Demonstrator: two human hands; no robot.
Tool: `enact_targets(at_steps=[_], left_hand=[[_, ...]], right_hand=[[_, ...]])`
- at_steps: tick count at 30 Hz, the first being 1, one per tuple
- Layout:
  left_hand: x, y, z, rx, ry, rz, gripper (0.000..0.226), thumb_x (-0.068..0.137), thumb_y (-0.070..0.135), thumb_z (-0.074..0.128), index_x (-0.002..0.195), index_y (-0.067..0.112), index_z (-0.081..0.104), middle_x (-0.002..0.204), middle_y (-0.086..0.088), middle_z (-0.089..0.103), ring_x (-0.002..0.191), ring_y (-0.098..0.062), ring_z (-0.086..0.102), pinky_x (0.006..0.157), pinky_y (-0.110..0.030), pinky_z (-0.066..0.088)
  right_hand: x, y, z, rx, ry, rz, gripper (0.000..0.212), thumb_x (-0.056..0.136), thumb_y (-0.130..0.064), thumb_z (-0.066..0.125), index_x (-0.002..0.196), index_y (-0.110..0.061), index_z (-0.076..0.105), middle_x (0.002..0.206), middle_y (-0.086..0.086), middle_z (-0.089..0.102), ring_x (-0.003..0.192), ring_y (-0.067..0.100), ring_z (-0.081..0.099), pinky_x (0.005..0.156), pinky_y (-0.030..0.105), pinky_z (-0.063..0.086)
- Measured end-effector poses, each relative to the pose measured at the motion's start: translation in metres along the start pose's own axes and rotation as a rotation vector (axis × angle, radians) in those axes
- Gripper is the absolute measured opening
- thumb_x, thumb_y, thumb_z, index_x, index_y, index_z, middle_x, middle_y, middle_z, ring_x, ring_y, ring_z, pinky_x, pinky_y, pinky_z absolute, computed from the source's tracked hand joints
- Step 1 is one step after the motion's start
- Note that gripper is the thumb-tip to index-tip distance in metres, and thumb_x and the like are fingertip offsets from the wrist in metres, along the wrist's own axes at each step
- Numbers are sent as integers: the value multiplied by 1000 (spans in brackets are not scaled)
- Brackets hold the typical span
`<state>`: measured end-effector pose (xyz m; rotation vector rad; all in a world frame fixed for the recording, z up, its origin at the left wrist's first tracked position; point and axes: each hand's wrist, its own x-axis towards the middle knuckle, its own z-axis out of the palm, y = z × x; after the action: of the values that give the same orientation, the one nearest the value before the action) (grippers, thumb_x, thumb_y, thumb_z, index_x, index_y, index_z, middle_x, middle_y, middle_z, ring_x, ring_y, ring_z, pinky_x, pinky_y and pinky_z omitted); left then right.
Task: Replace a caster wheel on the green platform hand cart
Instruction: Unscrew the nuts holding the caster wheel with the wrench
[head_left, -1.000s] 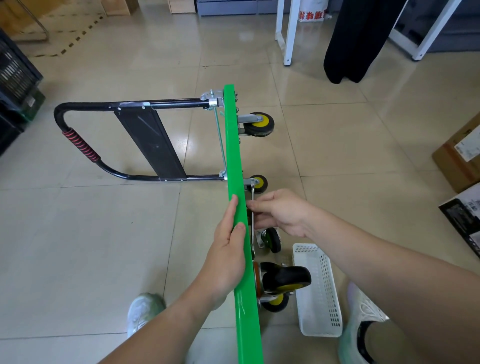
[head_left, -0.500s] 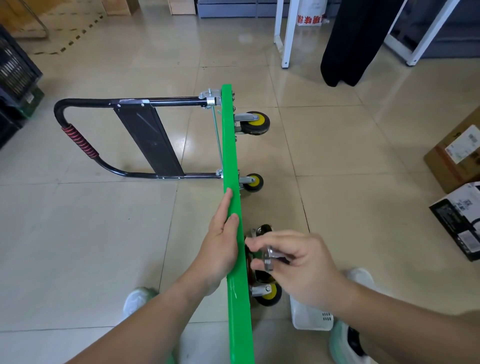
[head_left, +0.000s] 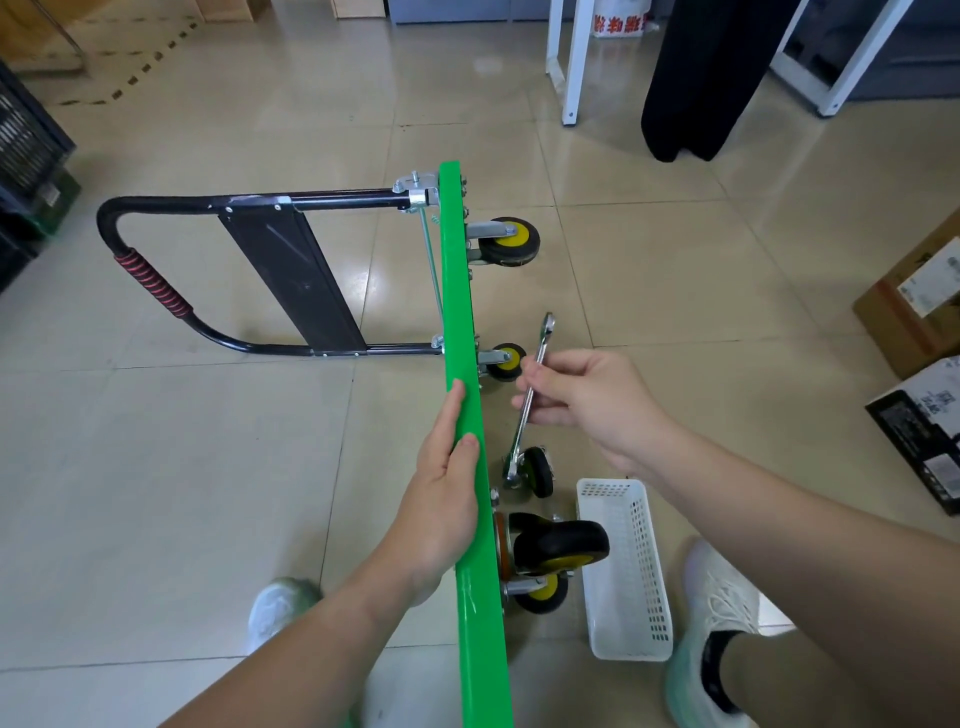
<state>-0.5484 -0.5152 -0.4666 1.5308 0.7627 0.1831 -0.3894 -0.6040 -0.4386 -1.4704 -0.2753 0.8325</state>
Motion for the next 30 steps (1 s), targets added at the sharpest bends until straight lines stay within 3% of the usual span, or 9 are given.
enact_targets(at_steps=[5,8,12,16,21,30], left_hand=[[1,-3,-1,-3,-9,7,52,112,31,31,150,66,24,159,28,29,135,13,35,94,-7,29],[2,-4,-2,-2,-3,11,52,111,32,32,148,67,25,160,25,31,142,5,34,113,-19,29],[2,-4,-2,4,1,4,52,111,32,32,147,69,25,160,24,32,144,3,34,125,-32,25],[2,0,-1,10,4,4,52,111,31,33,145,71,25,160,23,32,144,2,34,125,-34,24],[0,0,-2,8,-1,10,52,111,30,33,145,69,25,160,24,30,144,4,33,120,-24,25],[2,-2,-4,15,-9,16,52,111,33,32,146,71,24,160,25,30,143,5,33,115,-22,26]], right_hand=[[22,11,6,-38,-57,95,13,93,-11,68,99,0,71,86,11,72,77,23,74,70,32,61],[29,14,9,-49,-113,148,12,91,-10,70,100,-2,71,87,9,75,77,21,75,68,29,61],[38,19,15,-11,-210,234,24,92,-9,67,113,3,69,104,13,76,88,23,74,80,33,62],[44,22,17,16,-232,300,24,93,-5,64,113,9,66,95,14,76,80,21,75,70,29,61],[47,24,18,20,-260,363,25,93,-7,65,114,7,66,94,14,76,83,23,75,72,31,62],[25,17,15,-10,-199,167,14,91,-7,67,104,-4,72,98,13,76,91,24,75,82,34,61]])
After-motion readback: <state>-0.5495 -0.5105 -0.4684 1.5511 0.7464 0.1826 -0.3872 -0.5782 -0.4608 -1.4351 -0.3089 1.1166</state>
